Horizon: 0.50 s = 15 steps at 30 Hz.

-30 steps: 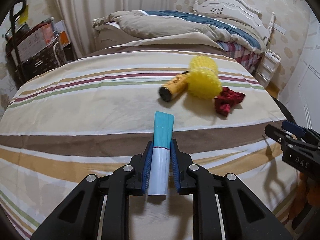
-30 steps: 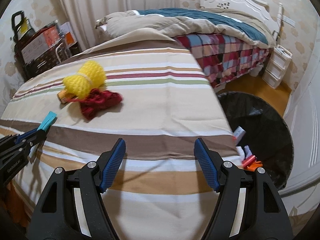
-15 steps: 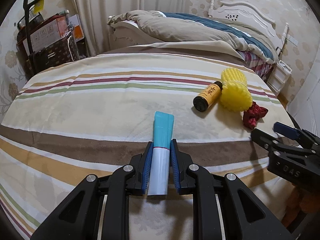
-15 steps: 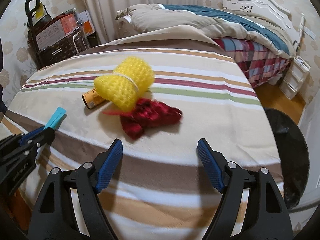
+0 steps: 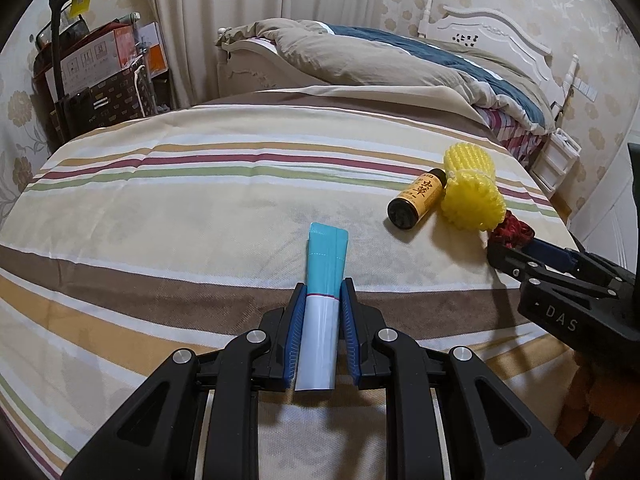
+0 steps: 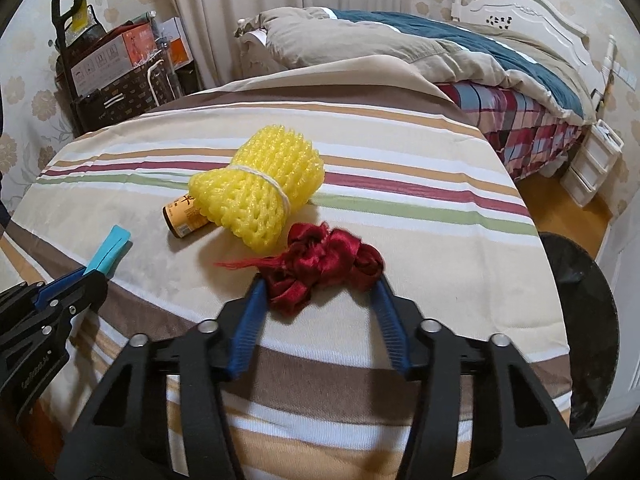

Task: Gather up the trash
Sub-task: 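Grasp the dark red cloth with the right gripper while the left holds the tube, then carry the tube and dark red cloth over the black bin with both grippers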

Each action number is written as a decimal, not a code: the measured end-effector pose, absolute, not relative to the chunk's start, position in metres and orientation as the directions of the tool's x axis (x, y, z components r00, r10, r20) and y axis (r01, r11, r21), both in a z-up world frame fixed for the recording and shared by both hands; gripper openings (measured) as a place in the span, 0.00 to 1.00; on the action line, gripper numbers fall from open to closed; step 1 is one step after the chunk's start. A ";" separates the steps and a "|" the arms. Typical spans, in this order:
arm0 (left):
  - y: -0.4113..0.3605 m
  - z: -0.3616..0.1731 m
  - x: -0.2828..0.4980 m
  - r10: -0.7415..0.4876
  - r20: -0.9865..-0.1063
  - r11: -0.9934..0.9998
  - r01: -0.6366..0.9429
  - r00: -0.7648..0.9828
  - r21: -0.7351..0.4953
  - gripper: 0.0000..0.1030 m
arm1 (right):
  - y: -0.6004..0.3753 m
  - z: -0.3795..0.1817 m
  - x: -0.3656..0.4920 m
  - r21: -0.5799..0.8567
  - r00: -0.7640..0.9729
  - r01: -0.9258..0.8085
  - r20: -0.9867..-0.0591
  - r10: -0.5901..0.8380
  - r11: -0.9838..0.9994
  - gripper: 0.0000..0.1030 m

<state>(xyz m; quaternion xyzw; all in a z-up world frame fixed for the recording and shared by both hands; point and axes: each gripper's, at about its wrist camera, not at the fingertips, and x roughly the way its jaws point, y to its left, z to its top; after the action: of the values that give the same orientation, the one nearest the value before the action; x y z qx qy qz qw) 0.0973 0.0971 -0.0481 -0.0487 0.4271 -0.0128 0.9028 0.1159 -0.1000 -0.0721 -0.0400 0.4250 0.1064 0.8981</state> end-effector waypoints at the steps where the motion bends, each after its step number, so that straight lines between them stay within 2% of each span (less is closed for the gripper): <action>1: 0.097 -0.048 0.097 -0.065 -0.769 0.995 -0.019 0.636 -0.100 0.20 | -0.101 -0.072 0.114 0.021 0.617 -0.224 -0.770 0.159 0.974 0.40; 3: 0.097 -0.047 0.096 -0.067 -0.768 0.995 -0.018 0.637 -0.102 0.20 | -0.104 -0.071 0.110 0.024 0.620 -0.221 -0.768 0.159 0.975 0.18; 15: 0.088 -0.046 0.091 -0.083 -0.768 0.994 -0.006 0.635 -0.112 0.20 | -0.126 -0.070 0.094 0.070 0.628 -0.193 -0.757 0.178 0.979 0.16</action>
<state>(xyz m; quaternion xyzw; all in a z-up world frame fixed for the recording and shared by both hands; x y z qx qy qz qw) 0.0908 0.0884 -0.0462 -0.0520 0.4265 -0.0213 0.9028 0.0936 -0.1262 -0.0696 -0.0092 0.4186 0.1029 0.9023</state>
